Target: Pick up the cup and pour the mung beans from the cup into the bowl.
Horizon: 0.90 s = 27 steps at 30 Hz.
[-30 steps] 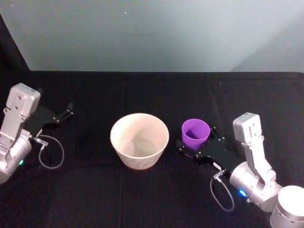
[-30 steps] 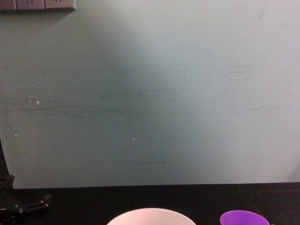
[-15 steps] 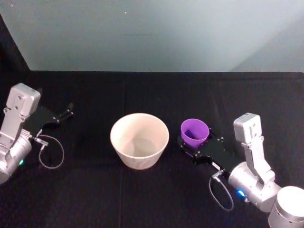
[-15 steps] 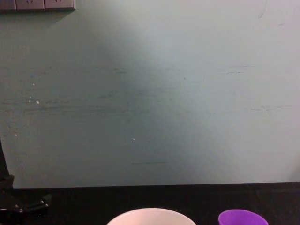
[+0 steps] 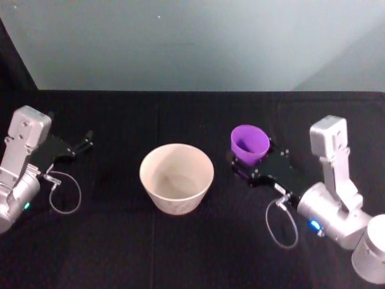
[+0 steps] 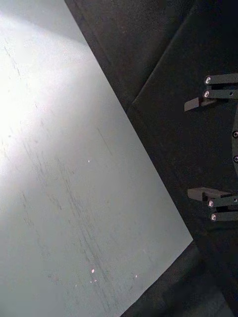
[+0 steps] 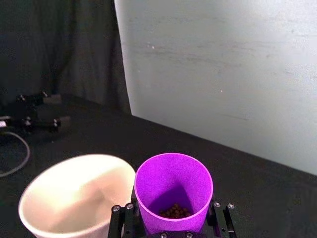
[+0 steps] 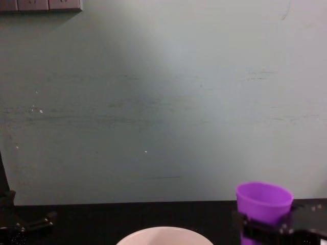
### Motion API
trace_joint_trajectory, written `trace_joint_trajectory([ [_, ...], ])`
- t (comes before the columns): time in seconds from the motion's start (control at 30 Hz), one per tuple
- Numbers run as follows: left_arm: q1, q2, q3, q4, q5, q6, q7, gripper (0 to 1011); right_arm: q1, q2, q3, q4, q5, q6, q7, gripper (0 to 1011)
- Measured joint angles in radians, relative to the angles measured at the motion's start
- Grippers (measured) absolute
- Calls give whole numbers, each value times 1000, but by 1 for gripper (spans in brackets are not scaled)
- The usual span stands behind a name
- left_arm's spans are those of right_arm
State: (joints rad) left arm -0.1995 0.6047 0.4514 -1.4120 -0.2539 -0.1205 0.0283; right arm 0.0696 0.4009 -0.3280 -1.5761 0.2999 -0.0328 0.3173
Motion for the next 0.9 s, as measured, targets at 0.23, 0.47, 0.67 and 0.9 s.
trace_joint_trajectory([
  [0.23,0,0,0,0,0,0,0,1000,22,9,16,-56,4,68,23,723],
  [0.47,0,0,0,0,0,0,0,1000,32,6,18,-57,0,80,28,723],
  [0.67,0,0,0,0,0,0,0,1000,31,7,18,-57,0,80,27,723],
  [0.9,0,0,0,0,0,0,0,1000,30,7,17,-57,1,79,27,723],
])
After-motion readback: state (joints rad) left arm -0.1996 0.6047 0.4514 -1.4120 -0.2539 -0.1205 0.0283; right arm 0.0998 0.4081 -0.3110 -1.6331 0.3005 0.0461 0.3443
